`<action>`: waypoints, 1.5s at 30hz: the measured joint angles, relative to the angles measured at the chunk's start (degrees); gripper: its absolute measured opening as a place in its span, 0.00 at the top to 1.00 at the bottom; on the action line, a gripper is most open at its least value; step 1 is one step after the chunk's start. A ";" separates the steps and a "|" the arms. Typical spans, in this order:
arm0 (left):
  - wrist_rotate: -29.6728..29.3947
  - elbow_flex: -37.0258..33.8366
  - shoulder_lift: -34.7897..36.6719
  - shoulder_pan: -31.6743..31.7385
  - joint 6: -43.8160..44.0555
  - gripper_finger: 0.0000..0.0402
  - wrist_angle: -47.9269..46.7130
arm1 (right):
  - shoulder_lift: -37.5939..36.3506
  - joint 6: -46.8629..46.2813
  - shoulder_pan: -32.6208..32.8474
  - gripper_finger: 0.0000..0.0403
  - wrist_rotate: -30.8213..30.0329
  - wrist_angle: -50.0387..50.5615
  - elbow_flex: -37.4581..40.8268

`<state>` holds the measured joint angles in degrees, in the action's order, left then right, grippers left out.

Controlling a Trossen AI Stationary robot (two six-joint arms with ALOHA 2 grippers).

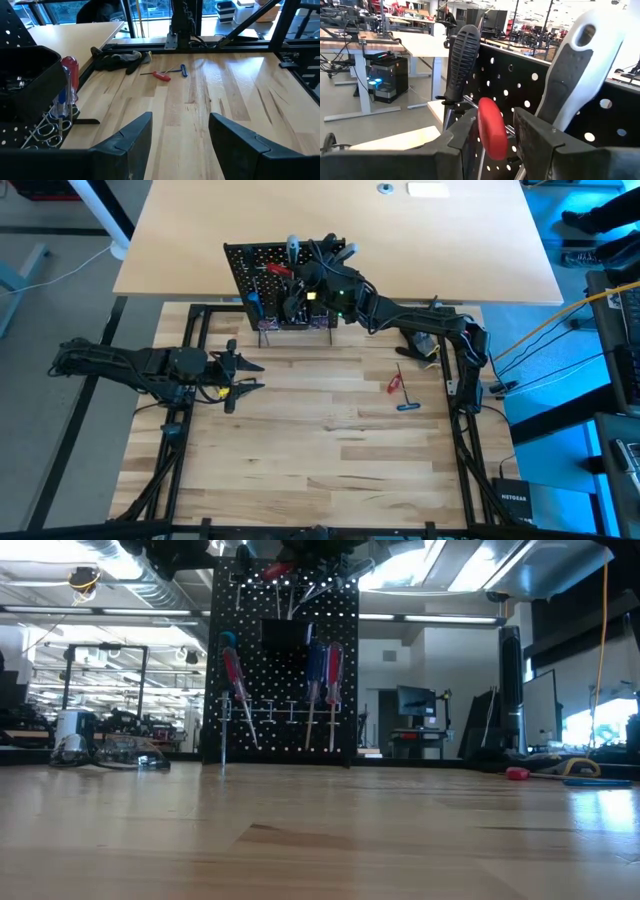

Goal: Hang tools onto peg board
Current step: Hang the bottom red t-handle hex key on the peg board

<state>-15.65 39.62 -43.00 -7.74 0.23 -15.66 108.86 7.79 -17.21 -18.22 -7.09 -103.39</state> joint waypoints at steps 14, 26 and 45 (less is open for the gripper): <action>0.01 0.00 0.00 0.01 0.00 0.54 0.02 | 0.02 3.62 -0.06 0.68 0.21 0.99 0.00; -0.01 0.00 0.00 0.01 0.00 0.54 0.22 | 0.02 6.21 0.00 0.68 -7.87 0.02 -0.01; -0.01 0.00 0.00 0.02 0.65 0.54 0.22 | 0.07 8.35 0.74 0.68 -4.37 -0.29 -0.02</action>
<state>-15.66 39.62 -43.00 -7.73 0.88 -15.44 108.92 16.14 -16.47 -22.60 -7.38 -103.42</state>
